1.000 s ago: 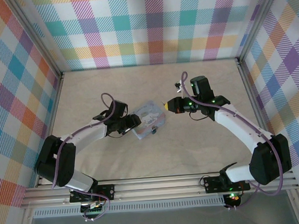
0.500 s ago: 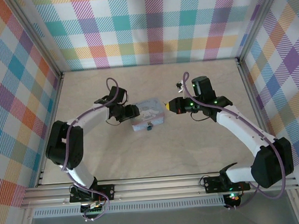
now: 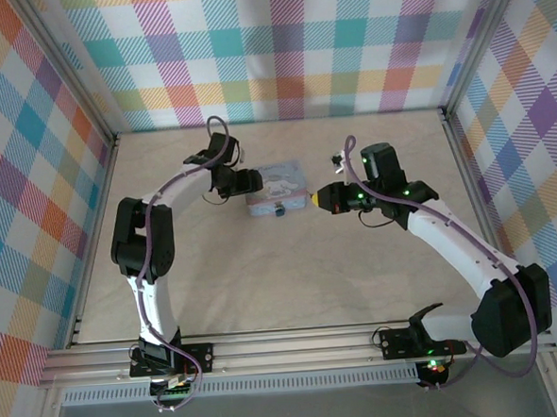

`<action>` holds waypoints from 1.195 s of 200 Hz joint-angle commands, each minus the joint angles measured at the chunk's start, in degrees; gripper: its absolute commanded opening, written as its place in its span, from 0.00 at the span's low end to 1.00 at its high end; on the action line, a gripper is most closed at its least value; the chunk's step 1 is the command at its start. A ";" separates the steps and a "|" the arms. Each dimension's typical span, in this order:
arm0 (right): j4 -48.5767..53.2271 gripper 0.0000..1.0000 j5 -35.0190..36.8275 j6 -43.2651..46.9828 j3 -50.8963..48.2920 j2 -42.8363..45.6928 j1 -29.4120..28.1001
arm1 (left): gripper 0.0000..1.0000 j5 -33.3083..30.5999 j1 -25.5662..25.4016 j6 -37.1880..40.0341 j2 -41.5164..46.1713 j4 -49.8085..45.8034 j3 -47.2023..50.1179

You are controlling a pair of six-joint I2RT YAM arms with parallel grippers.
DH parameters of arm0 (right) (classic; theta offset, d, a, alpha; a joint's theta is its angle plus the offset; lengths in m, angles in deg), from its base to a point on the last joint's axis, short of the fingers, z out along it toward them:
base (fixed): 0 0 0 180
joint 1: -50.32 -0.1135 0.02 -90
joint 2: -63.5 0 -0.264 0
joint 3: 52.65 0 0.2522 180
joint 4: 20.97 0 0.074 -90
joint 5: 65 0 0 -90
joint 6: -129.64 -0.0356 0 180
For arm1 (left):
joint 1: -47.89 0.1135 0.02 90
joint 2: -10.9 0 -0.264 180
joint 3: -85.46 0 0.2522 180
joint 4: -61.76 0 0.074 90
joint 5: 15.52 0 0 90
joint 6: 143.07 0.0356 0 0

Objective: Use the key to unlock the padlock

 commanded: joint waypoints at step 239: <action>9.29 0.01 2.14 0.23 -3.01 6.53 13.71 | 0.71 1.90 -17.13 1.53 -12.91 -8.98 -24.19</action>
